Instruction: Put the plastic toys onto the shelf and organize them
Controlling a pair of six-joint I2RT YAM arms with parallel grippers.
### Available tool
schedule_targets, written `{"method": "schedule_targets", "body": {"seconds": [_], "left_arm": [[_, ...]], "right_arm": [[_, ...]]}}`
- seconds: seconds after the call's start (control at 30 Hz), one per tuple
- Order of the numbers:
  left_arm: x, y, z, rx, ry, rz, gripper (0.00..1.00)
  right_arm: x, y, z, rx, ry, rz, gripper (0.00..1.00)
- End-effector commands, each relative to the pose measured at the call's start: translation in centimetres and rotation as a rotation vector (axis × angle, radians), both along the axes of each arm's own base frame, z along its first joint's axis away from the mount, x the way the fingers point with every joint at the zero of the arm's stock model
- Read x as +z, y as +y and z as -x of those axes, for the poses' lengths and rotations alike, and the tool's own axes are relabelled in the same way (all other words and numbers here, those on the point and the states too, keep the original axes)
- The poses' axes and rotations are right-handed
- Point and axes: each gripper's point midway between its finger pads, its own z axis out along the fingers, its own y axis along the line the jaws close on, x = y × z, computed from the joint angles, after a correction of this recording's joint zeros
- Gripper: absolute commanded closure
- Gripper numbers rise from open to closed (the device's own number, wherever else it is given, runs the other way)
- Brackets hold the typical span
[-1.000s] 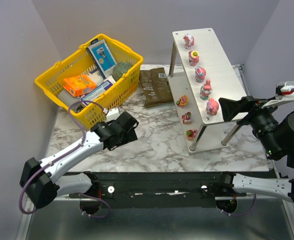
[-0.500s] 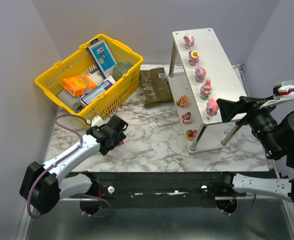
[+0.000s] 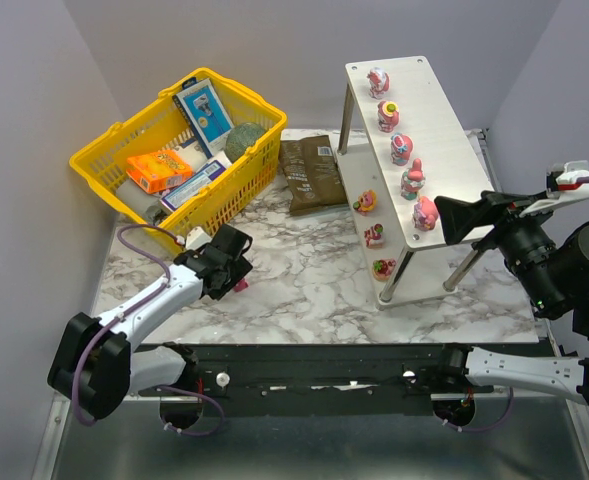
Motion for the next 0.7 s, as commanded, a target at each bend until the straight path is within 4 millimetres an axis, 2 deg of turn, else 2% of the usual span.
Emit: {"method": "schedule_targets", "body": {"seconds": [0.0, 0.17, 0.37, 0.47, 0.5, 0.6, 0.67], "left_arm": [[-1.3, -0.3, 0.9, 0.013, 0.052, 0.058, 0.30], [-2.3, 0.2, 1.3, 0.012, 0.090, 0.047, 0.37], [-2.1, -0.2, 0.8, -0.011, 0.072, 0.074, 0.55], [-1.6, -1.1, 0.4, -0.073, 0.060, 0.097, 0.68], [-1.2, -1.6, 0.1, -0.101, 0.046, 0.108, 0.76], [0.1, -3.2, -0.4, -0.216, 0.013, 0.124, 0.87], [1.3, -4.6, -0.9, -0.336, -0.029, 0.101, 0.89]], "right_arm": [[0.1, -0.4, -0.4, -0.035, -0.017, 0.010, 0.03], [0.1, -0.6, -0.5, -0.046, -0.024, 0.024, 0.03], [0.0, -0.8, -0.5, -0.056, -0.026, 0.022, 0.03], [0.0, -0.9, -0.5, -0.062, -0.028, 0.025, 0.03], [0.1, -1.0, -0.5, -0.065, -0.030, 0.023, 0.03], [0.4, -1.2, -0.6, -0.073, -0.040, 0.025, 0.03], [0.4, -1.3, -0.6, -0.079, -0.046, 0.031, 0.03]]}}
